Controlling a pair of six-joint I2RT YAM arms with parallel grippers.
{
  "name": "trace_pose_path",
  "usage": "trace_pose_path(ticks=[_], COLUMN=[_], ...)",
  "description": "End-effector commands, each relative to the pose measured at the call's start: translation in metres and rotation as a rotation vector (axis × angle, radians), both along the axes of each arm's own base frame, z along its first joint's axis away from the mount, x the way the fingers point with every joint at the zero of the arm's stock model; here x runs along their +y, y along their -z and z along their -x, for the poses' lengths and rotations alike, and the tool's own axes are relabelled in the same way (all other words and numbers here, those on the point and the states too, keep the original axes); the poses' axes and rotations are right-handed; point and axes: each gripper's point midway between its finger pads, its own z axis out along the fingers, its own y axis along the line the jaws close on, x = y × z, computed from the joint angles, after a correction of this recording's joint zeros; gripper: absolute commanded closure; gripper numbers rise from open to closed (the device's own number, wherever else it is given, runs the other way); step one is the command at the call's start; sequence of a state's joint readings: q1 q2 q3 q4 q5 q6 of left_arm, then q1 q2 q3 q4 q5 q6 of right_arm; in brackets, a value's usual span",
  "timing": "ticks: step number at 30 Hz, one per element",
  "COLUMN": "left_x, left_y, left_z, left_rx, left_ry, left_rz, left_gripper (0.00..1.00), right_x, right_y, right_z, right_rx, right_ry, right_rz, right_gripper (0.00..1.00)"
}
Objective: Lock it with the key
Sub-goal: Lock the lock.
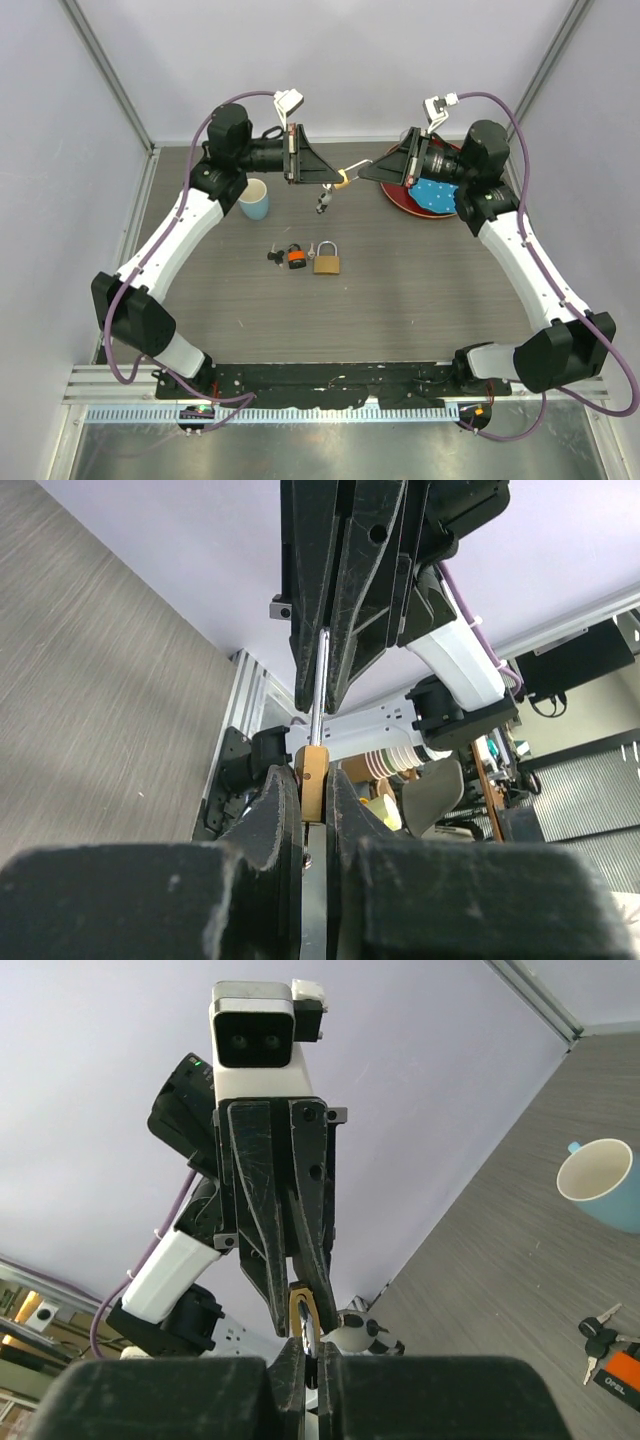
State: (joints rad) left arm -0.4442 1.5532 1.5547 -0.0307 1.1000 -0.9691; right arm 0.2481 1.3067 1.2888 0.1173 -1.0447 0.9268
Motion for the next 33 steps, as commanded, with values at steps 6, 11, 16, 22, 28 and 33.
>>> trace_pose_path(ticks=[6,11,16,22,28,33], left_x=[-0.002,-0.001,-0.001,-0.001,-0.003,0.003], left_y=[-0.027,-0.031,-0.041,-0.050,-0.047,-0.034], left_z=[-0.005,-0.021,-0.030,-0.033,-0.029,-0.030], left_rx=[-0.049,-0.048,-0.067,-0.060,-0.046,-0.008], left_ry=[-0.055,-0.167,-0.232,-0.259,-0.216,-0.198], left_rz=[0.095,0.143,0.178,0.233,0.216,0.168], left_gripper=[0.98,0.94,0.93,1.00,1.00,1.00], right_x=[-0.008,-0.013,-0.010,-0.004,-0.007,-0.018], right_y=[-0.013,-0.016,-0.010,-0.003,-0.009,-0.007], right_z=[-0.002,0.004,0.012,0.015,0.010,-0.003], right_rx=[-0.029,-0.018,-0.003,0.010,-0.012,-0.038], right_ry=[0.148,0.191,0.179,0.157,0.175,0.229], right_rz=[-0.021,-0.067,-0.075,-0.068,-0.062,-0.010], right_gripper=[0.99,0.98,0.98,0.98,0.87,0.60])
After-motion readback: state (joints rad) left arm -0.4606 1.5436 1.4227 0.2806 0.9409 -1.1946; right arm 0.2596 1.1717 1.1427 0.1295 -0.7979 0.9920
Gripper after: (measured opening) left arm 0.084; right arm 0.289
